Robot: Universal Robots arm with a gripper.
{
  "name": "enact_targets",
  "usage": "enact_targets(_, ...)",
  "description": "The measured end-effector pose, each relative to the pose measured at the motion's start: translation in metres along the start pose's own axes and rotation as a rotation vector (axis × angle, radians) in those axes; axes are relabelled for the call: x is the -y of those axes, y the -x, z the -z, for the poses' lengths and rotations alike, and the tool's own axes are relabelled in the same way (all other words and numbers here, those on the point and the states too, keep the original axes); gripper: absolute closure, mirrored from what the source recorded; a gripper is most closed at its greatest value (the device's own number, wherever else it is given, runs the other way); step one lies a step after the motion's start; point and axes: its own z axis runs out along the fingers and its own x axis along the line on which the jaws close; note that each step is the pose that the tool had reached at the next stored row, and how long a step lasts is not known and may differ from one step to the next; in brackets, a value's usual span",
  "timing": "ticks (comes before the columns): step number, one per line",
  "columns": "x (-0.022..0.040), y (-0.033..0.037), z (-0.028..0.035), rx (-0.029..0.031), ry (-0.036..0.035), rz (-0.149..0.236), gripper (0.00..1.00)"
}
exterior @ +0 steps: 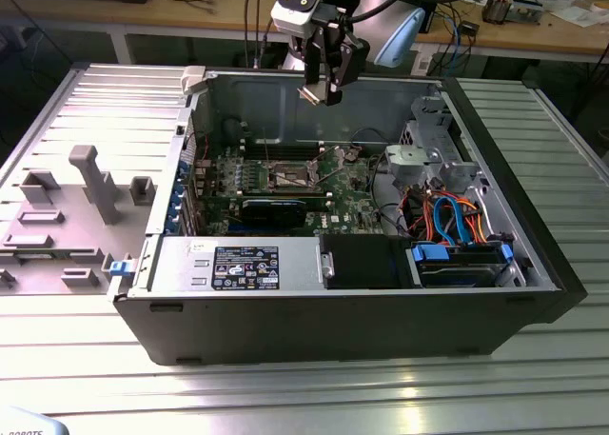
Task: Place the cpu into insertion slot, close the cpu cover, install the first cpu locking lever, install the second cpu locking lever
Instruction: 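Place the cpu into insertion slot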
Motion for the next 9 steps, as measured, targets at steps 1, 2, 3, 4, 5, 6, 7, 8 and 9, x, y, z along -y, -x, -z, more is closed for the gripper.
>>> enact_targets(1,0.0001,0.0000,0.0000,0.0003,0.0000,-0.004,0.46)
enact_targets(2,0.0001,-0.0001,-0.0001,0.0005,0.0000,-0.011,0.46)
enact_targets(3,0.0003,-0.0002,-0.0001,0.0010,-0.0001,-0.020,0.46)
enact_targets(4,0.0004,-0.0002,-0.0001,0.0017,-0.0002,-0.033,0.46)
enact_targets(5,0.0004,-0.0002,-0.0001,0.0017,-0.0002,-0.033,0.46)
enact_targets(6,0.0004,-0.0002,-0.0001,0.0017,-0.0002,-0.034,0.46)
enact_targets(7,0.0004,-0.0002,-0.0001,0.0017,-0.0002,-0.034,0.46)
enact_targets(8,0.0004,-0.0002,-0.0001,0.0017,-0.0001,-0.034,0.46)
enact_targets(9,0.0004,-0.0002,-0.0001,0.0018,-0.0002,-0.034,0.46)
